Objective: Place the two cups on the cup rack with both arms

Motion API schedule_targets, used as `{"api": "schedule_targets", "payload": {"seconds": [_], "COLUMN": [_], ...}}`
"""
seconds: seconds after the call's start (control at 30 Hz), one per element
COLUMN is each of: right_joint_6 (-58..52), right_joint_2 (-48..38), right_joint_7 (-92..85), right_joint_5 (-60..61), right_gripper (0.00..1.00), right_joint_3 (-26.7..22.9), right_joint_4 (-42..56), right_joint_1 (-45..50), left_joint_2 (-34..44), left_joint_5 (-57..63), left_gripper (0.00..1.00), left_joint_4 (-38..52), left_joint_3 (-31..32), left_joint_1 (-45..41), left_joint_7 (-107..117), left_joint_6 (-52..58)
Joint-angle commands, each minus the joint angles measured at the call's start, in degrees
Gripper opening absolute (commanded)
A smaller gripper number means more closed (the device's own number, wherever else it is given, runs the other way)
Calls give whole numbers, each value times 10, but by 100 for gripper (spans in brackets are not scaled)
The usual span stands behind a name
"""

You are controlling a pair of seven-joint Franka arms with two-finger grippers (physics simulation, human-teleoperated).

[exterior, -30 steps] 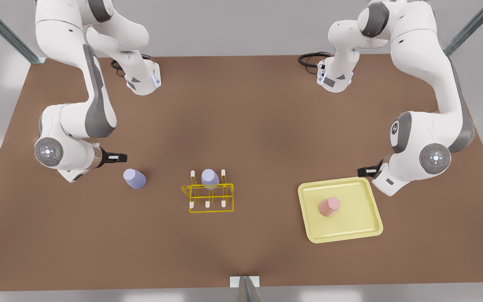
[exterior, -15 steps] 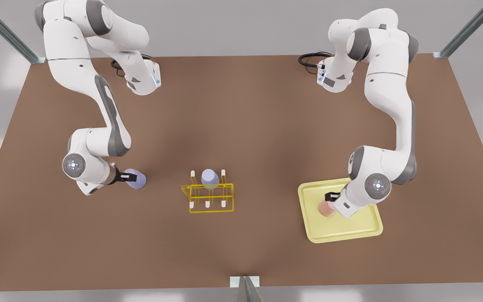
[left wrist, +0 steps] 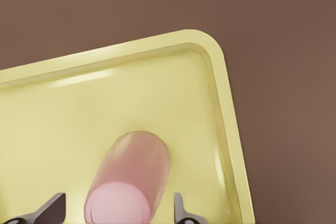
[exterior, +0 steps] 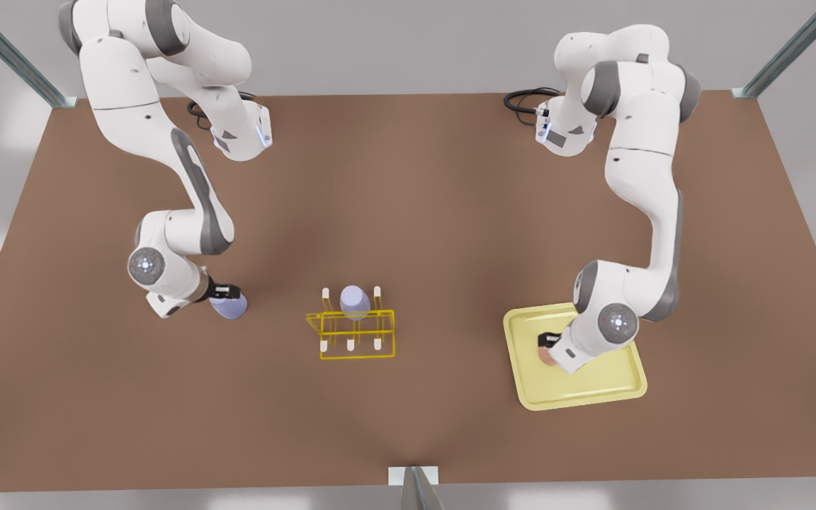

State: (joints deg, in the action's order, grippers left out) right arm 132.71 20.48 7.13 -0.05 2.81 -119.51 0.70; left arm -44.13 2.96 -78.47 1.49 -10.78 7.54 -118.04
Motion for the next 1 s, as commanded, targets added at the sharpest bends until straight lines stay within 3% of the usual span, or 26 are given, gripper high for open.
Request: {"api": "schedule_targets", "payload": {"seconds": [0.0, 0.63, 0.67, 0.7, 0.97], "right_joint_6": [49, 60, 60, 62, 73], "right_joint_2": [1, 29, 30, 32, 33], "right_joint_7": [-6, -11, -11, -12, -12], "right_joint_5": [0, -5, -5, -5, -5], "right_gripper": [100, 100, 100, 100, 100], "right_joint_3": [0, 0, 0, 0, 1], "right_joint_4": [-5, -25, -26, -28, -37], "right_joint_1": [0, 5, 5, 5, 5], "left_joint_2": [-7, -32, -32, -32, -31], "left_joint_5": [0, -1, -1, -1, -1], "left_gripper": [100, 100, 99, 89, 89], "left_joint_4": [0, -22, -22, -22, -20], "left_joint_3": [0, 0, 0, 0, 0], "left_joint_1": [1, 1, 1, 1, 2], "left_joint_7": [-9, -5, -5, -8, -10], "left_joint_6": [-32, -31, -31, -31, -29]}}
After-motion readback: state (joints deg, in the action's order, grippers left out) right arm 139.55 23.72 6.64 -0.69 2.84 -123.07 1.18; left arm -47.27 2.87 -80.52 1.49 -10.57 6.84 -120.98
